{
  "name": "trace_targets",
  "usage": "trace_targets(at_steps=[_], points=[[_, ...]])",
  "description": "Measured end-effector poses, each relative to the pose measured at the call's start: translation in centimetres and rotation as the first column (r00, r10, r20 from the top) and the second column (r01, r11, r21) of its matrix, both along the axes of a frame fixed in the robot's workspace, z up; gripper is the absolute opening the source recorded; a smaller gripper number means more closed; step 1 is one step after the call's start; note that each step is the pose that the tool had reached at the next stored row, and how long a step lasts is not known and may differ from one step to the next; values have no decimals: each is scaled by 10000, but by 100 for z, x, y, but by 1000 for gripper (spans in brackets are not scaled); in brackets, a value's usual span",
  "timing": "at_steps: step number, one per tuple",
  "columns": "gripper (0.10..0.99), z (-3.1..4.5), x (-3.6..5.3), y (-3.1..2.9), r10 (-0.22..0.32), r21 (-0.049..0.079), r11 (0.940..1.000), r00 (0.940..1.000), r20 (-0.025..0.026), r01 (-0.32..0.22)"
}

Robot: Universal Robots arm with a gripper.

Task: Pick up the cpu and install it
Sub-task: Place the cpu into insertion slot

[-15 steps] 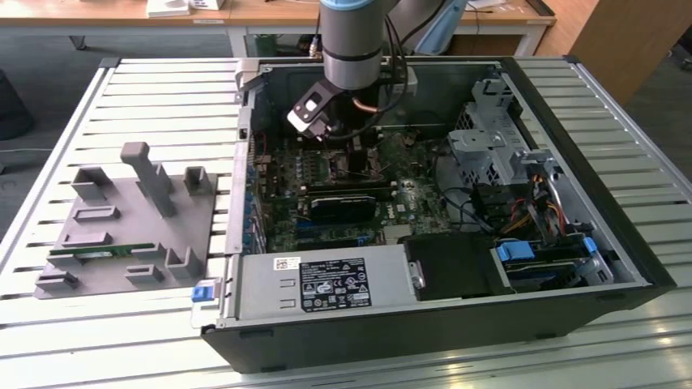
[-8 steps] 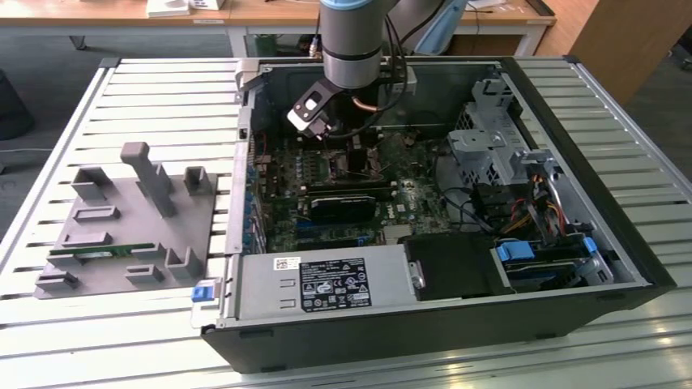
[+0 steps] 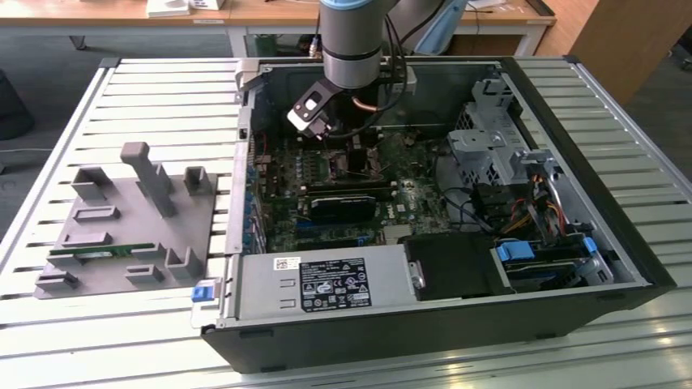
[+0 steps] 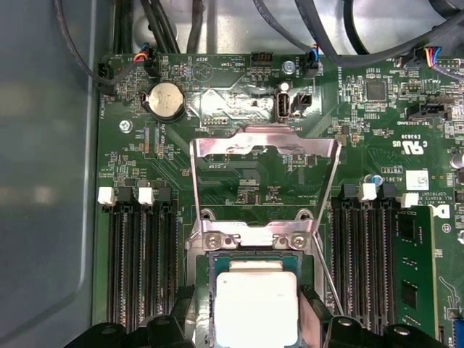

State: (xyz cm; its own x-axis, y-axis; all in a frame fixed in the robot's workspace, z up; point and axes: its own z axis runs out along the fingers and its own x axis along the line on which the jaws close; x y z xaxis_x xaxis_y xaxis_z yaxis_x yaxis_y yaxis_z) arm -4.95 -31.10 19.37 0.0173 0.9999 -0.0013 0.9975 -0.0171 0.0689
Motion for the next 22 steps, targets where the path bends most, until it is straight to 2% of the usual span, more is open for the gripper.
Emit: trace_targets(at_steps=[7, 8, 9, 11, 12, 14, 15, 17, 18, 20, 22], points=[[659, 51, 0, 0, 0, -50, 10000, 10000, -1, 0], [596, 56, 0, 0, 0, -53, 10000, 10000, -1, 0], [596, 60, 0, 0, 0, -55, 10000, 10000, -1, 0], [475, 73, 0, -1, 0, -64, 10000, 10000, 0, 0], [475, 80, 0, -1, -1, -73, 10000, 10000, 0, 1], [357, 96, 0, -1, -1, -95, 10000, 10000, -1, 1], [357, 102, 0, -1, 0, -104, 9999, 10000, -1, 0], [243, 105, 0, 0, 0, -120, 9999, 10000, 2, 0], [243, 107, 0, 0, 0, -135, 9999, 10000, 1, 0], [125, 111, 0, -1, 0, -155, 9999, 10000, -1, 0], [106, 122, 0, -1, 0, -161, 9999, 10000, -1, 0]])
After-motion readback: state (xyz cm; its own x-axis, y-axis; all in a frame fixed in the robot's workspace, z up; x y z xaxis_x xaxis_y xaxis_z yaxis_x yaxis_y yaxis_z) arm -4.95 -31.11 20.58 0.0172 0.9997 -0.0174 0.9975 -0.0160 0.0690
